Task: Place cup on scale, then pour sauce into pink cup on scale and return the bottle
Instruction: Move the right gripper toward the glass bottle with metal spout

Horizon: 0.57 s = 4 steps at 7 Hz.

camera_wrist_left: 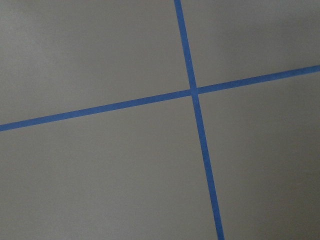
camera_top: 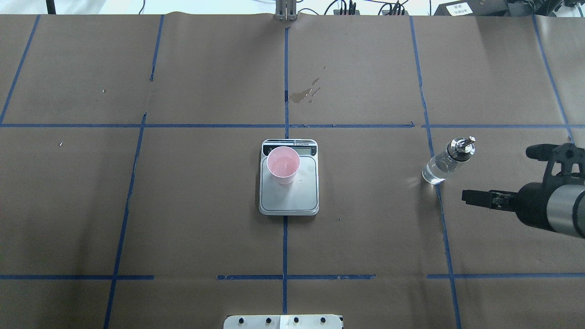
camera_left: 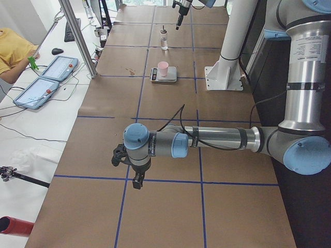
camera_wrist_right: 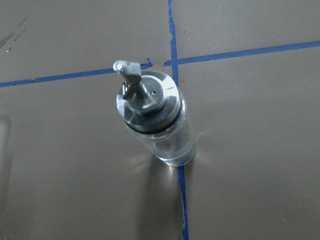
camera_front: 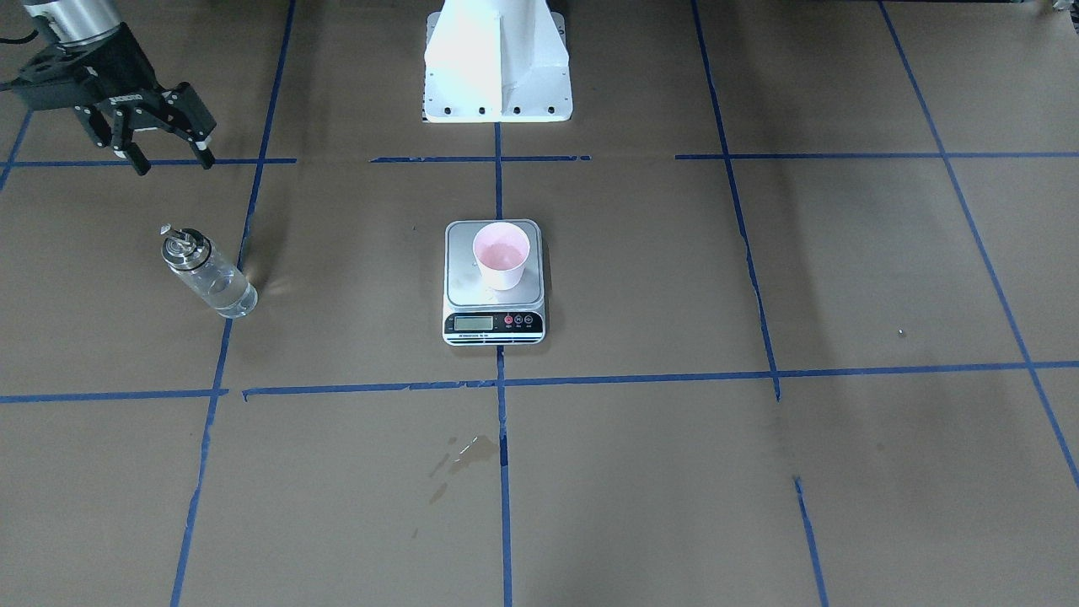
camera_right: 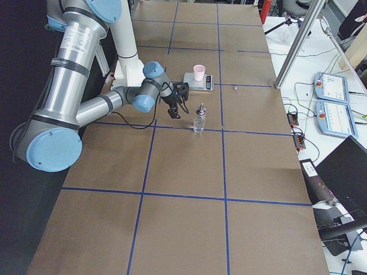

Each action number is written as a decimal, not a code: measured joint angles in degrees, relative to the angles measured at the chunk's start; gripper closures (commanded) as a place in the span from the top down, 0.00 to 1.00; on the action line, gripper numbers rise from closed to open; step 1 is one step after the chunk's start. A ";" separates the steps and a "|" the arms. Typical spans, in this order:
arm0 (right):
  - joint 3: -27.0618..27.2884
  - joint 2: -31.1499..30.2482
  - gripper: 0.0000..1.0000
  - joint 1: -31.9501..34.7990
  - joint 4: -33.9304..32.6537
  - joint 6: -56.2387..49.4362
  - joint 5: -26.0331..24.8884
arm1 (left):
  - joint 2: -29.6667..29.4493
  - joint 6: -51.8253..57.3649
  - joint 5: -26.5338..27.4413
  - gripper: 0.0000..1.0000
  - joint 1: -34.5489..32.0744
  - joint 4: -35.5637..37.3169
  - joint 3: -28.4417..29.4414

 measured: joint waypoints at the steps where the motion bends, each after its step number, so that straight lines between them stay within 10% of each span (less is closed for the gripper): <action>1: -1.79 1.03 1.00 -4.69 0.27 1.97 -7.78 | -0.01 0.04 -0.03 1.00 0.03 -0.09 -0.07; 4: -12.92 5.80 1.00 -7.89 8.59 0.47 -18.73 | -0.26 0.07 -0.05 1.00 0.05 -0.40 -0.15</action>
